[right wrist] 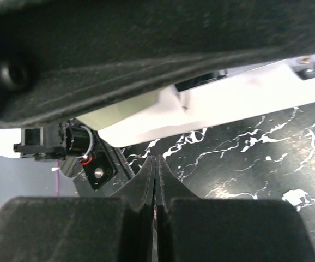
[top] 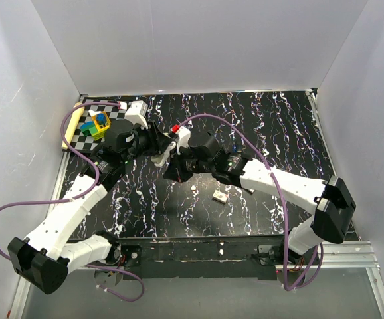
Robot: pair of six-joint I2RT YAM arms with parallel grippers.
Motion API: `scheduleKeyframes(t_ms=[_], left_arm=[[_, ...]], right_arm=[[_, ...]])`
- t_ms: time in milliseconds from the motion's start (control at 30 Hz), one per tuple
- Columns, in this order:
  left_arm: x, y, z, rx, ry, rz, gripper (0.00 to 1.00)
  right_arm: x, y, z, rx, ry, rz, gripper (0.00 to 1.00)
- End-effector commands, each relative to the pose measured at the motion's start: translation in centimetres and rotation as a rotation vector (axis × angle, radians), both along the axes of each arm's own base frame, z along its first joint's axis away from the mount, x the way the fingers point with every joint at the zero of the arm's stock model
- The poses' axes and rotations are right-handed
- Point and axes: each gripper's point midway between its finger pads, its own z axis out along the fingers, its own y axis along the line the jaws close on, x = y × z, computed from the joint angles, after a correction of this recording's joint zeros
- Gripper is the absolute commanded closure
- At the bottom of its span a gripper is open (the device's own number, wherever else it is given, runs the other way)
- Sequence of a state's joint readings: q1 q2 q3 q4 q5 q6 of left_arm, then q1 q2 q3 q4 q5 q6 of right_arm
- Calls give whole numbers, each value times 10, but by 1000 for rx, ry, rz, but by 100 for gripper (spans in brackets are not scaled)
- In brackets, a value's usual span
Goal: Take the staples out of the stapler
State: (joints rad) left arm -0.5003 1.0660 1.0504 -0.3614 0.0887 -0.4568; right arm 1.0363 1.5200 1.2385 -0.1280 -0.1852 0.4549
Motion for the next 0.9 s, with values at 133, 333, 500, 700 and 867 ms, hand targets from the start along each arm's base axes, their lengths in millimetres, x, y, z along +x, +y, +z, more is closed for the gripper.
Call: scheduleKeyframes(t_ms=[133,333,500,700,867], left_arm=[[-6,3,25,-34,-55,-7,100],[-12,-5,31,-52,-66,-63,100],[-24,-14,38,-88,-92,-144,100],[-47,-27,55,-157,-151,-273,100],[-69,-39,70,-218,-192,-402,100]], right_arm=[[15,-16,27,-14,-137,-64,99],[25,-48,18,-60,-151,-132,99],[32,-69,16,-54,-132,-171,99],[35,-81,23,10,-93,-173,99],[12,-84,63,157,-103,-59,99]])
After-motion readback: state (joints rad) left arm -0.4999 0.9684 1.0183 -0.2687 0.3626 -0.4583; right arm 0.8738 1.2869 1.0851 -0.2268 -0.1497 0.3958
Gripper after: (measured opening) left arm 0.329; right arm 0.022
